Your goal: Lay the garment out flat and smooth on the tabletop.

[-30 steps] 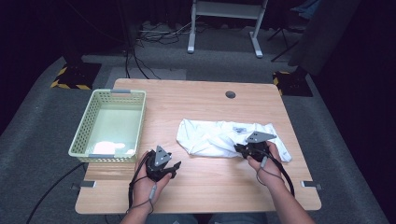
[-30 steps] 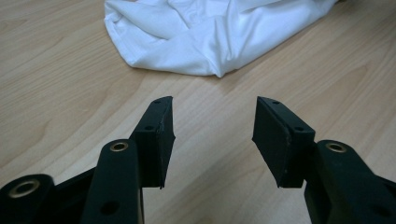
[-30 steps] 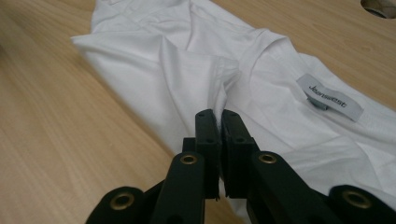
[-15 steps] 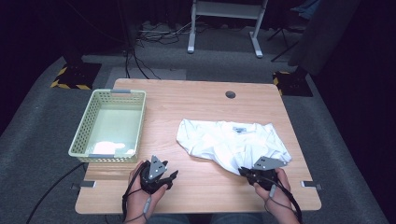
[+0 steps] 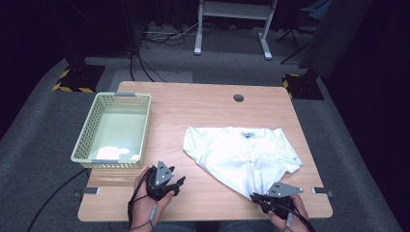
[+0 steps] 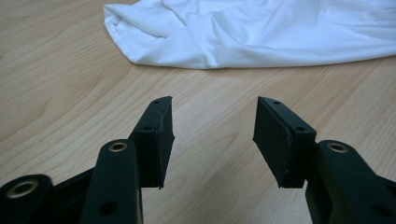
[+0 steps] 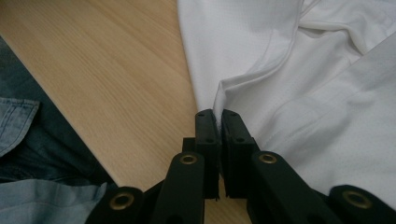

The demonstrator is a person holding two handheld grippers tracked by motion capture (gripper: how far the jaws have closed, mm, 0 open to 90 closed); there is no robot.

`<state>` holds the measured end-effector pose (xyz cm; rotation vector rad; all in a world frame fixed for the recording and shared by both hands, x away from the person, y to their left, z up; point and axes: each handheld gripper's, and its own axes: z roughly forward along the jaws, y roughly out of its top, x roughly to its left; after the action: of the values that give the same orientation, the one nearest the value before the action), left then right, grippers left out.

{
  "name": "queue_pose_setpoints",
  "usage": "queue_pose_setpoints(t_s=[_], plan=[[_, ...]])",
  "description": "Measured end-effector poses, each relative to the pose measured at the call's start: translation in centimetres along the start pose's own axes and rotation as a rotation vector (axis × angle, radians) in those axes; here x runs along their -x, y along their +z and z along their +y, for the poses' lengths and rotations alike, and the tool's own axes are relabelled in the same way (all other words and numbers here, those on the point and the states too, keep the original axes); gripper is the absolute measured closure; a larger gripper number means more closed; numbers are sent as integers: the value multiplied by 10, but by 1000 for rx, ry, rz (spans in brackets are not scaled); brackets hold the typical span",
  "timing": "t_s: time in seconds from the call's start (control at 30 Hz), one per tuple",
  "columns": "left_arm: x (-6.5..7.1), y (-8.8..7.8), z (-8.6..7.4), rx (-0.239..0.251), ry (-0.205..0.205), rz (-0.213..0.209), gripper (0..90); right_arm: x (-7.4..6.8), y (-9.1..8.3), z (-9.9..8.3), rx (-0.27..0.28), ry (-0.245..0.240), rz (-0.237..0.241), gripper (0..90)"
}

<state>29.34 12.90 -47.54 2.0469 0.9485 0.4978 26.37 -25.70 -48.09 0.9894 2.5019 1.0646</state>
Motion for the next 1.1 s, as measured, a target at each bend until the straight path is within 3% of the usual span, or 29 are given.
queue_pose_setpoints(t_s=[0.03,0.1,0.17,0.3,0.43,0.67,1.1], plan=[[0,0,0,-1,-1,-1,473,-1,-1,-2,-4,4,2,868],[0,0,-1,1,-5,-1,473,-2,-2,-8,-61,18,52,797],[-1,0,0,2,-5,-1,473,-4,-5,-9,-60,26,75,650],[-1,0,-1,2,-6,0,473,-1,-14,-4,2,26,14,559],[-1,-1,-1,3,-5,-1,469,7,-17,3,27,31,-45,562],[-3,-2,-2,3,-14,8,422,17,-11,13,49,59,-67,583],[-7,-15,-11,-12,-40,38,366,27,6,37,67,42,-71,614]])
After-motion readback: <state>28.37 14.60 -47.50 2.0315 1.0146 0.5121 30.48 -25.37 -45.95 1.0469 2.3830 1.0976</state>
